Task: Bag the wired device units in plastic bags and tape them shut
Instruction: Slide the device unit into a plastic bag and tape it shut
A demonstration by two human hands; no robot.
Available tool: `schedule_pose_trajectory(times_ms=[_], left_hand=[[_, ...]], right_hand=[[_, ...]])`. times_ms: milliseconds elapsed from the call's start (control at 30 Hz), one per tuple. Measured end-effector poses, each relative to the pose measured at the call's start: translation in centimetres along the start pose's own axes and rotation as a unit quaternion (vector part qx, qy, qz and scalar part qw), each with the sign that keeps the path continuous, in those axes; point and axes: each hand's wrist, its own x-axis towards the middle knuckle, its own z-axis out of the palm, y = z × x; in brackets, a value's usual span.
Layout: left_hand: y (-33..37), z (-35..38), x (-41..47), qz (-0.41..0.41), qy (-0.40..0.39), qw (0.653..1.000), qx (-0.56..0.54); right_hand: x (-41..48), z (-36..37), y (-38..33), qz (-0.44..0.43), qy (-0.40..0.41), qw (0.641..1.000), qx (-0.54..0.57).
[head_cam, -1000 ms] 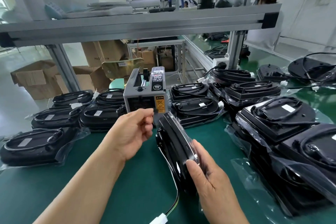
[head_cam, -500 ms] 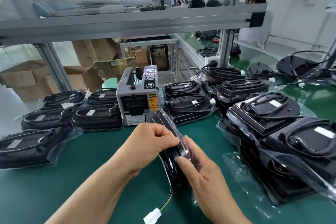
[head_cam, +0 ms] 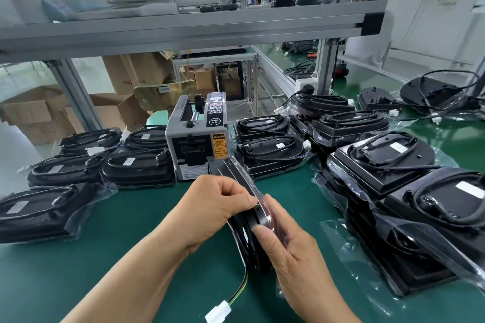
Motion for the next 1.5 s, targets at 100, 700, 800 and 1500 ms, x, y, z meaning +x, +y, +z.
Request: schedule_pose_trajectory(times_ms=[100, 700, 800, 1500], left_hand=[[-0.2, 0.1, 0.1, 0.006, 0.008, 1.000, 0.018], [-2.5, 1.5, 0.1, 0.036, 0.122, 0.989, 0.070], [-2.7, 1.6, -0.1, 0.039, 0.113, 0.991, 0.057], [-2.3, 1.2, -0.7, 0.025, 0.057, 0.998, 0.020]], right_hand=[[0.0, 0.0, 0.0, 0.003, -0.003, 1.000, 0.004], [0.0, 0.0, 0.2, -0.010, 0.004, 1.000, -0.028], [0.0, 0.0, 0.2, -0.012, 0.004, 1.000, -0.024], [0.8, -1.3, -1.0, 0.054, 0.001, 0.998, 0.041]])
